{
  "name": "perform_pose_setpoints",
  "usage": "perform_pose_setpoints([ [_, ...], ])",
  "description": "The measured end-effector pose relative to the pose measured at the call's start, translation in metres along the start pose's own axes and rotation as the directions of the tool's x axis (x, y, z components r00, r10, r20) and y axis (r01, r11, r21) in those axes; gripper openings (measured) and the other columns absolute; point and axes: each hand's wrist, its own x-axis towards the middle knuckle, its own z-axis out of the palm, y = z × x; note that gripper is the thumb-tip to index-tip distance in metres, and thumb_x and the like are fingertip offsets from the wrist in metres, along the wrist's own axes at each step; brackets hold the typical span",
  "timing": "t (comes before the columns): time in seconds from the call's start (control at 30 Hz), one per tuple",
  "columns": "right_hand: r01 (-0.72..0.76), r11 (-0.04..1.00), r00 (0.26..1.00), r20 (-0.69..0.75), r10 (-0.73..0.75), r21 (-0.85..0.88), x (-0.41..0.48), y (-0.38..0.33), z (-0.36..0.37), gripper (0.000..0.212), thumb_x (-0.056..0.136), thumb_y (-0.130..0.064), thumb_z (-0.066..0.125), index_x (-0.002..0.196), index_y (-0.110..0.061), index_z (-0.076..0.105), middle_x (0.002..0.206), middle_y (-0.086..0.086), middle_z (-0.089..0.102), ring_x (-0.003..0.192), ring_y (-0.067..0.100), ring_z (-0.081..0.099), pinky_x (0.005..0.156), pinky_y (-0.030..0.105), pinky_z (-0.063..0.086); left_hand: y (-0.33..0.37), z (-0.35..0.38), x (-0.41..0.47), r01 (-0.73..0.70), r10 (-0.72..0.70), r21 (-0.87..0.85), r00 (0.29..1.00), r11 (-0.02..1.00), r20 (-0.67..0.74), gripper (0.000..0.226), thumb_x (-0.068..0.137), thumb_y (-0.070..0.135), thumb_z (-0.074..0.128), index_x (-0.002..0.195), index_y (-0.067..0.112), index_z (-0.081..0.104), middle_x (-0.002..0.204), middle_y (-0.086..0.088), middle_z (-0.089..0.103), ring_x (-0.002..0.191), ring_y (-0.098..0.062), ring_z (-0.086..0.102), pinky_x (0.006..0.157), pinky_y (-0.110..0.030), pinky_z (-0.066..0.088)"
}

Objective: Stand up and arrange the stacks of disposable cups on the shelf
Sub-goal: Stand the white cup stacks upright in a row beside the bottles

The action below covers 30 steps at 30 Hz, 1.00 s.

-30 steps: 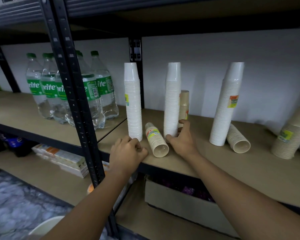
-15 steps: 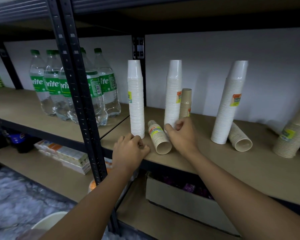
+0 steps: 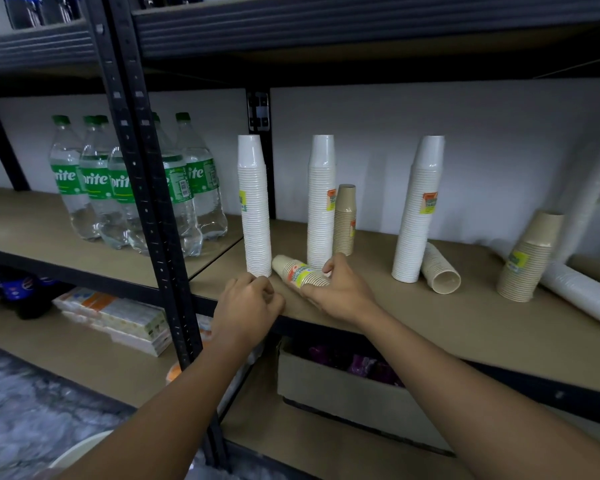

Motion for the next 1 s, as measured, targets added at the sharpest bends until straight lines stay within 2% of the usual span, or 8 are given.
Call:
perform_pose_setpoints([
  [0.23, 0.017, 1.0, 0.995, -0.095, -0.014, 0.026, -0.053, 0.052, -0.061, 0.048, 0.072, -0.049, 0.074, 0.107, -0.034, 0.044, 0.107, -0.014, 0.056, 0.098, 0.015, 0.057, 0.085, 0.034, 0.048, 0.061, 0.006, -0.018, -0.063, 0.066, -0.11, 0.997, 0.992, 0.031, 0.018, 0.086, 0.038, 0.059, 0.085, 0.022, 0.066, 0.089, 0.008, 0.049, 0.092, -0.016, 0.05, 0.071, -0.033, 0.045],
  [0.37, 0.003, 0.992, 0.971, -0.236, 0.028, 0.13, -0.079, 0.085, -0.104, 0.045, 0.067, -0.05, 0.068, 0.104, -0.036, 0.047, 0.103, -0.019, 0.058, 0.099, 0.013, 0.06, 0.092, 0.039, 0.049, 0.104, 0.017, -0.024, -0.133, 0.142, -0.156, 0.989, 0.979, 0.052, 0.019, 0.089, 0.036, 0.059, 0.086, 0.019, 0.066, 0.091, 0.005, 0.052, 0.095, -0.017, 0.048, 0.079, -0.035, 0.045],
  [0.47, 0.008, 0.977, 0.935, -0.347, 0.068, 0.214, -0.091, 0.113, -0.134, 0.042, 0.073, -0.044, 0.072, 0.107, -0.038, 0.047, 0.101, -0.025, 0.056, 0.099, 0.007, 0.059, 0.097, 0.04, 0.047, 0.135, 0.029, -0.026, -0.179, 0.192, -0.197, 0.98, 0.964, 0.047, 0.02, 0.087, 0.035, 0.061, 0.084, 0.017, 0.069, 0.092, 0.003, 0.055, 0.092, -0.02, 0.051, 0.078, -0.037, 0.048],
  [0.53, 0.017, 0.957, 0.91, -0.402, 0.105, 0.289, -0.096, 0.128, -0.151, 0.048, 0.078, -0.04, 0.075, 0.116, -0.038, 0.044, 0.109, -0.019, 0.057, 0.098, 0.004, 0.058, 0.093, 0.035, 0.049, 0.154, 0.038, -0.026, -0.213, 0.225, -0.199, 0.973, 0.957, 0.044, 0.019, 0.086, 0.033, 0.063, 0.083, 0.016, 0.07, 0.086, 0.003, 0.052, 0.089, -0.023, 0.053, 0.074, -0.034, 0.045],
  [0.63, 0.061, 0.894, 0.882, -0.443, 0.16, 0.445, -0.1, 0.142, -0.172, 0.059, 0.086, -0.028, 0.075, 0.133, -0.027, 0.039, 0.118, -0.003, 0.056, 0.094, -0.002, 0.055, 0.075, 0.013, 0.045, 0.181, 0.053, -0.025, -0.232, 0.25, -0.201, 0.966, 0.952, 0.067, 0.019, 0.086, 0.032, 0.063, 0.086, 0.015, 0.07, 0.084, 0.004, 0.049, 0.089, -0.023, 0.052, 0.077, -0.034, 0.043],
  [0.77, 0.097, 0.84, 0.861, -0.469, 0.198, 0.533, -0.098, 0.158, -0.185, 0.072, 0.087, -0.015, 0.074, 0.143, -0.025, 0.029, 0.119, -0.003, 0.058, 0.097, 0.0, 0.06, 0.079, 0.019, 0.046, 0.204, 0.074, -0.023, -0.247, 0.275, -0.252, 0.958, 0.936, 0.082, 0.016, 0.084, 0.028, 0.065, 0.084, 0.013, 0.071, 0.085, 0.003, 0.052, 0.091, -0.023, 0.05, 0.081, -0.033, 0.043],
  [0.93, 0.081, 0.868, 0.858, -0.477, 0.19, 0.491, -0.088, 0.172, -0.187, 0.069, 0.083, -0.005, 0.074, 0.137, -0.019, 0.034, 0.118, -0.001, 0.061, 0.095, -0.004, 0.06, 0.071, 0.006, 0.047, 0.213, 0.095, -0.018, -0.214, 0.264, -0.299, 0.955, 0.93, 0.135, 0.013, 0.083, 0.022, 0.066, 0.085, 0.01, 0.069, 0.093, -0.005, 0.06, 0.097, -0.025, 0.051, 0.083, -0.031, 0.041],
  [1.0, 0.077, 0.882, 0.858, -0.482, 0.179, 0.464, -0.084, 0.18, -0.184, 0.07, 0.079, -0.005, 0.076, 0.134, -0.023, 0.035, 0.12, 0.001, 0.06, 0.099, -0.001, 0.06, 0.071, 0.004, 0.046, 0.216, 0.099, -0.015, -0.197, 0.244, -0.297, 0.961, 0.934, 0.131, 0.012, 0.082, 0.02, 0.067, 0.084, 0.008, 0.069, 0.091, -0.007, 0.061, 0.096, -0.027, 0.052, 0.08, -0.03, 0.039],
])
